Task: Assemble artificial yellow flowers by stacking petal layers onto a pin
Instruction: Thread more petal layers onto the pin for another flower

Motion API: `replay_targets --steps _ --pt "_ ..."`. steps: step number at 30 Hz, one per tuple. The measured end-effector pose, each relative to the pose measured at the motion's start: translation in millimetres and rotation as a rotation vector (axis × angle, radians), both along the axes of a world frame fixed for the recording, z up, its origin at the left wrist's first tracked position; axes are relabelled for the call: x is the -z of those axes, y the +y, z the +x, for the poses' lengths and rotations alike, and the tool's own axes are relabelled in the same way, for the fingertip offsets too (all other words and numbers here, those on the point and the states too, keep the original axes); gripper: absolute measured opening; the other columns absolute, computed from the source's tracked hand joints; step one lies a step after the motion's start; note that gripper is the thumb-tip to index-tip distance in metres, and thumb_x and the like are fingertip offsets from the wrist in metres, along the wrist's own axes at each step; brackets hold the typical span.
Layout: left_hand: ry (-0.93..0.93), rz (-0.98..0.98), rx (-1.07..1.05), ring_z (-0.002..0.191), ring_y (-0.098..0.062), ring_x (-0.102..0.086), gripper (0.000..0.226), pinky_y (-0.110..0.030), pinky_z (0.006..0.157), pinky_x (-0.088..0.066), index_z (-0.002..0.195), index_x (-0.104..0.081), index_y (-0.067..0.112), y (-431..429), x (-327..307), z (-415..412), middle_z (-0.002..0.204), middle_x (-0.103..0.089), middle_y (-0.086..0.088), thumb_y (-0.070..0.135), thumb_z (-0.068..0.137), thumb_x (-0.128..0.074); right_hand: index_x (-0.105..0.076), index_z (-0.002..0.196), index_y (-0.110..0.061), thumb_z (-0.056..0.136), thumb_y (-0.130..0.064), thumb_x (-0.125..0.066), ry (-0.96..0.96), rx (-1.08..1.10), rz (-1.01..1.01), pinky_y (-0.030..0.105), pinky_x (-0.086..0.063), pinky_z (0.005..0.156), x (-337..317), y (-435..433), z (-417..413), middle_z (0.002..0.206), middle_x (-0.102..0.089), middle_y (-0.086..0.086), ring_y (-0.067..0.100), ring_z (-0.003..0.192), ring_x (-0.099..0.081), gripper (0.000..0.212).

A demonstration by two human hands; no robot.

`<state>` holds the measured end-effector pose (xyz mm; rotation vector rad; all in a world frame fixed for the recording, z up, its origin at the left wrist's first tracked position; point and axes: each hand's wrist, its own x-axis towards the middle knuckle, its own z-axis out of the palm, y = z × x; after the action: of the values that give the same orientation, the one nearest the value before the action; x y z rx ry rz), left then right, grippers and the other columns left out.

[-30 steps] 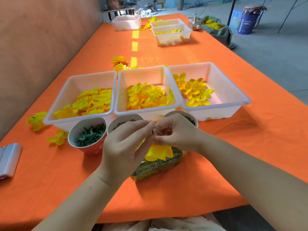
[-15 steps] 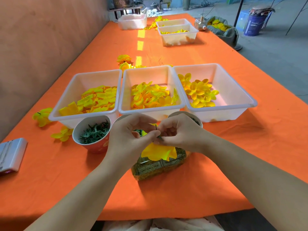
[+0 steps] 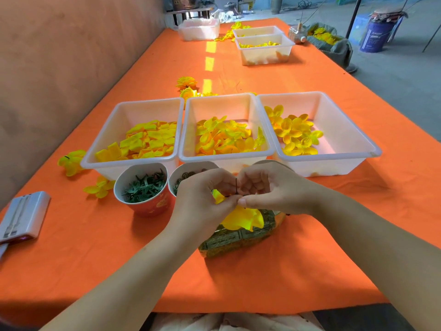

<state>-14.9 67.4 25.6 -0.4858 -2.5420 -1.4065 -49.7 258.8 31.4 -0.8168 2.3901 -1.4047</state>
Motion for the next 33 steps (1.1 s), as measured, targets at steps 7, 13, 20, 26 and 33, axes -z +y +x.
replay_targets --steps 7,13,20,26,33 --pt "-0.148 0.320 -0.006 0.082 -0.008 -0.071 0.027 -0.040 0.068 -0.049 0.094 -0.068 0.029 -2 16 7 0.086 -0.077 0.008 0.010 0.080 -0.082 -0.076 0.087 -0.030 0.076 -0.029 -0.084 0.195 0.231 -0.131 0.022 -0.042 0.064 15 -3 15 0.076 -0.064 -0.019 0.009 0.076 -0.060 0.014" --pt "-0.115 0.306 -0.062 0.087 -0.010 -0.070 0.014 -0.039 0.078 -0.054 0.085 -0.074 0.031 -1 19 6 0.091 -0.070 0.010 0.026 0.074 -0.080 -0.077 0.078 -0.024 0.079 -0.019 -0.081 0.198 0.300 -0.228 0.028 -0.041 0.061 17 -7 24 0.073 -0.067 -0.010 0.008 0.071 -0.061 0.007" --pt "-0.163 0.293 -0.067 0.093 -0.011 -0.067 0.008 -0.050 0.085 -0.055 0.078 -0.079 0.031 -6 19 7 0.091 -0.068 0.011 0.024 0.075 -0.081 -0.078 0.078 -0.019 0.080 -0.009 -0.081 0.122 0.328 -0.167 0.021 -0.042 0.061 12 -9 26 0.069 -0.066 -0.012 0.000 0.065 -0.059 0.010" --pt "-0.123 0.286 -0.056 0.083 -0.008 -0.063 0.006 -0.016 0.069 -0.042 0.077 -0.076 0.019 -4 27 7 0.087 -0.065 0.005 0.015 0.078 -0.080 -0.072 0.074 -0.030 0.078 -0.010 -0.082 0.265 0.338 -0.092 0.018 -0.043 0.067 14 -10 26 0.078 -0.063 -0.007 0.011 0.081 -0.061 0.023" --pt "-0.178 0.243 -0.008 0.089 -0.019 -0.063 0.007 -0.044 0.074 -0.049 0.076 -0.076 0.023 -10 24 -2 0.091 -0.063 0.002 0.030 0.073 -0.078 -0.069 0.077 -0.029 0.079 -0.022 -0.076 0.246 0.320 -0.168 0.027 -0.046 0.070 30 -8 20 0.077 -0.062 -0.012 0.015 0.079 -0.062 0.009"
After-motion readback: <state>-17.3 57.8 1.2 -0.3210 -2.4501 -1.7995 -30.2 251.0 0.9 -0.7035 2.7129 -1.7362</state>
